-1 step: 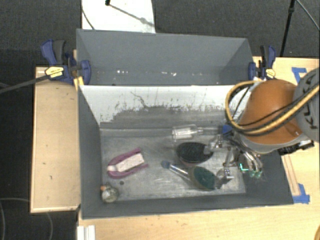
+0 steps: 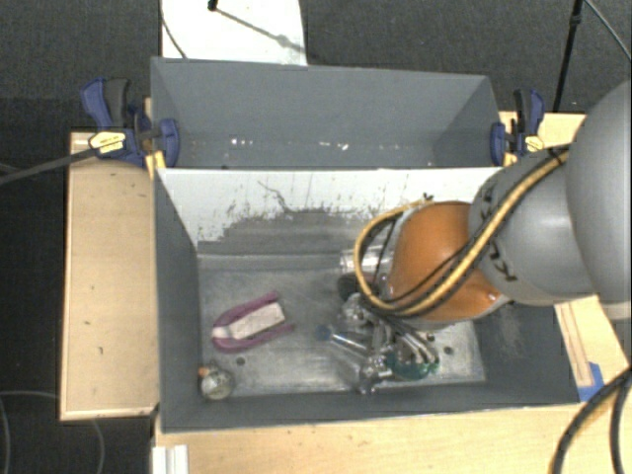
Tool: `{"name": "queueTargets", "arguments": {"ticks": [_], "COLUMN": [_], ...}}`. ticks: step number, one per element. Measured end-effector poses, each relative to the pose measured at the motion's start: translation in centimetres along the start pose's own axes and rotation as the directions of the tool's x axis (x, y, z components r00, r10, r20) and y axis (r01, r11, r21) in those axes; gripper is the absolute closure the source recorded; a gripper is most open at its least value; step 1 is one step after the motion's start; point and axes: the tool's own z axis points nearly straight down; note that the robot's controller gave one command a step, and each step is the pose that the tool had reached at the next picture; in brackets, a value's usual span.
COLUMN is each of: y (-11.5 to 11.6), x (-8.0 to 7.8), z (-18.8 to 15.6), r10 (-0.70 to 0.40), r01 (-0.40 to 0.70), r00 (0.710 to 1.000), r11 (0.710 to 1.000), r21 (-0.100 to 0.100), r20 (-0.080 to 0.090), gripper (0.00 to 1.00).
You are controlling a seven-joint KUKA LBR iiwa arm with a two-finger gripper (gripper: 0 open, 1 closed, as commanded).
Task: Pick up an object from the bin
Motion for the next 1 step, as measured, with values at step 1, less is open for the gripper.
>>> {"name": "queueTargets", "arguments": {"ticks": [1], "y": [-6.60], "x": [0.57], "z": [-2.98], "r10": [0.146], "r01": [-0.146], "r00": [0.989], "r11": [0.989], "r21": [0.004], "r20": [-0.007], "gripper": [0.00]}}
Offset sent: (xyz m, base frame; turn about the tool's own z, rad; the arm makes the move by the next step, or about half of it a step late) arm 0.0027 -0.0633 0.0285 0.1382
